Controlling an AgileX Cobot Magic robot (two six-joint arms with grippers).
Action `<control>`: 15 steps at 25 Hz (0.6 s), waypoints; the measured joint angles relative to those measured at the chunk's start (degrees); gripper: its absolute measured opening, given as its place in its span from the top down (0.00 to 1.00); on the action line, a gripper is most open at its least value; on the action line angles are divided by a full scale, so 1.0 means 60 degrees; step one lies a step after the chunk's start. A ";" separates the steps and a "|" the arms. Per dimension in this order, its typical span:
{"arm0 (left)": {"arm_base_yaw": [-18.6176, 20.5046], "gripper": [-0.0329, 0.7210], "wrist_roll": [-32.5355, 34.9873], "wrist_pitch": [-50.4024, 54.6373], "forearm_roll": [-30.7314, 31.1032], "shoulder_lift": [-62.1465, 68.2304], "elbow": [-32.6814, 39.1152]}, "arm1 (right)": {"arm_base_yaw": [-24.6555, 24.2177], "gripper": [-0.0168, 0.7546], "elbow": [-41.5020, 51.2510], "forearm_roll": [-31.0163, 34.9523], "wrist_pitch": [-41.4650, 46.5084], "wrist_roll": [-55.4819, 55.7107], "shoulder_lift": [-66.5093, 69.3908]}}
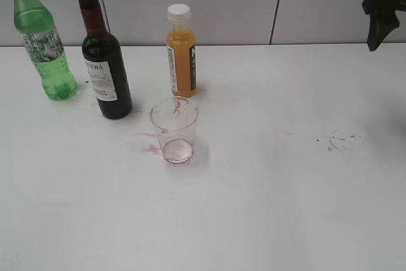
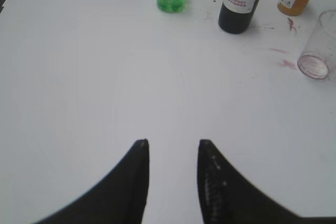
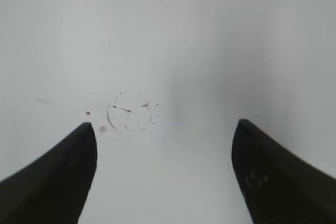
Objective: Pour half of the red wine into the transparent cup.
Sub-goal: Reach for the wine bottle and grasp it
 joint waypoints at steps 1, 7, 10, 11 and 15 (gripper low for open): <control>0.0000 0.64 0.0000 0.0000 0.0000 0.0000 0.0000 | -0.0078 0.20 -0.0307 0.0102 0.0306 -0.0100 -0.0018; 0.0000 0.64 0.0000 0.0000 0.0000 0.0000 0.0000 | -0.0278 0.21 -0.0592 0.0558 0.0615 -0.0299 -0.0757; 0.0000 0.64 0.0000 0.0000 0.0000 0.0000 0.0000 | -0.0389 0.21 -0.0232 0.0637 0.0617 -0.0335 -0.1489; 0.0000 0.64 0.0000 0.0000 0.0000 0.0000 0.0000 | -0.0464 0.21 -0.0001 0.0647 0.0625 -0.0335 -0.1773; 0.0000 0.64 0.0000 0.0000 0.0000 0.0000 0.0000 | -0.0975 0.21 0.1313 0.0833 0.0625 -0.0335 -0.2971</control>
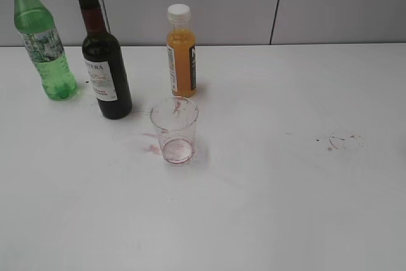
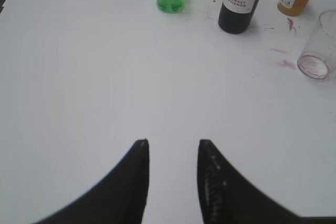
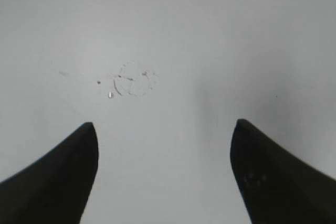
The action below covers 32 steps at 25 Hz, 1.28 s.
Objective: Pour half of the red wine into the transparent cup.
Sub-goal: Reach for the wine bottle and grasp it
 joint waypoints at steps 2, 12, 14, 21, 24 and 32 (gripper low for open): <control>0.0000 0.64 0.0000 0.0000 0.0000 0.0000 0.0000 | -0.0337 0.21 0.0774 0.0000 0.0010 0.0000 -0.0638; 0.0000 0.64 0.0000 0.0000 0.0000 0.0000 0.0000 | -0.0697 0.21 0.4109 0.0451 0.0027 -0.0377 -0.4684; 0.0000 0.64 0.0000 0.0000 0.0000 0.0000 0.0000 | -0.0697 0.21 0.4811 0.0513 -0.0068 -0.0410 -0.5656; 0.0000 0.64 0.0000 0.0000 0.0000 0.0000 0.0000 | -0.0697 0.21 0.6800 0.0537 -0.0694 -0.0428 -0.8269; 0.0000 0.64 0.0000 0.0000 0.0000 0.0000 0.0000 | -0.0697 0.21 0.7510 0.0578 -0.0908 -0.0446 -0.9034; 0.0000 0.64 0.0000 0.0000 0.0000 0.0000 0.0000 | -0.0697 0.21 0.9072 0.0595 -0.1183 -0.0454 -1.0824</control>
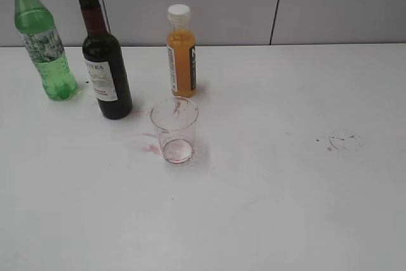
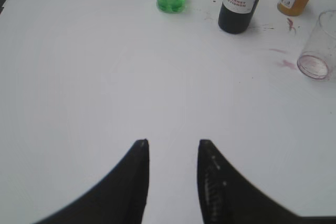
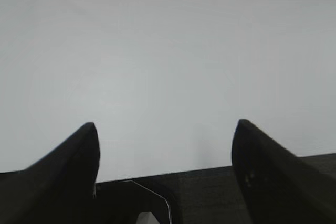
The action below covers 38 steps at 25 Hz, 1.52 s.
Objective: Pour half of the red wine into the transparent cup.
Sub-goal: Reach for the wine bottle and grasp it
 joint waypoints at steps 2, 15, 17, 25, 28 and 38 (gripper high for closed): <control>0.0000 0.64 0.0000 0.0000 0.0000 0.0000 0.0000 | 0.0013 0.21 0.0281 0.0031 -0.0134 0.0000 -0.0456; 0.0000 0.64 0.0000 0.0000 0.0000 0.0000 0.0000 | 0.0317 0.22 0.0399 0.0168 -0.0313 -0.0041 -0.2788; 0.0000 0.64 0.0000 0.0000 0.0000 0.0000 0.0000 | 0.0317 0.22 0.0407 0.0168 -0.0313 -0.0041 -0.3198; 0.0000 0.64 0.0000 -0.0002 0.0000 0.0000 0.0000 | 0.0382 0.22 0.0439 0.0188 -0.0315 -0.0055 -0.4065; 0.0000 0.64 0.0000 -0.0002 0.0000 0.0000 0.0000 | 0.0393 0.22 0.0439 0.0178 -0.0315 -0.0055 -0.4065; 0.0000 0.64 0.0000 -0.0002 0.0000 0.0000 0.0000 | 0.0413 0.22 0.0439 0.0188 -0.0315 -0.0055 -0.4065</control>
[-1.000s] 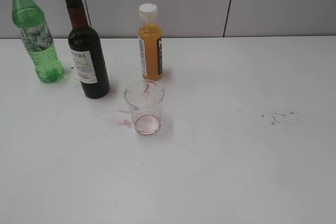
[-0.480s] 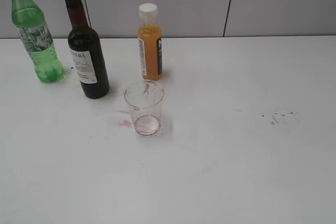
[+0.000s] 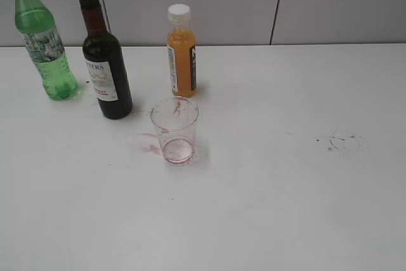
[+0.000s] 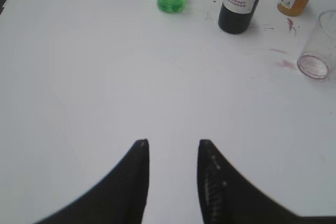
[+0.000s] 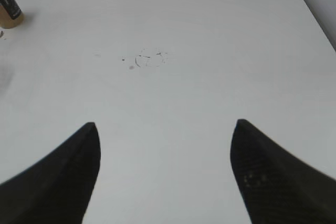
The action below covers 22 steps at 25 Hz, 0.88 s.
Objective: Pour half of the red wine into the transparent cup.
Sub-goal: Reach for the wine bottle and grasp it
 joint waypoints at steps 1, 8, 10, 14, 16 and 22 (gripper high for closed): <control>0.0000 0.64 0.0000 0.0000 0.0000 0.0000 0.0000 | 0.0020 0.22 0.0000 0.0020 0.0000 0.0000 0.0000; 0.0000 0.64 0.0000 0.0000 0.0000 0.0000 0.0000 | 0.0618 0.22 0.0000 0.0142 0.0000 0.0000 0.0000; 0.0000 0.64 0.0000 0.0000 0.0000 0.0000 0.0000 | 0.0745 0.22 0.0000 0.0156 0.0000 0.0000 0.0000; 0.0000 0.64 0.0000 0.0000 0.0000 0.0000 0.0000 | 0.0920 0.22 0.0000 0.0177 0.0000 0.0000 0.0000; 0.0000 0.64 0.0000 0.0000 0.0000 0.0000 0.0000 | 0.1024 0.22 0.0000 0.0184 0.0000 0.0000 0.0000; 0.0000 0.64 0.0000 0.0000 0.0000 0.0000 0.0000 | 0.1059 0.22 0.0000 0.0197 0.0011 0.0000 0.0000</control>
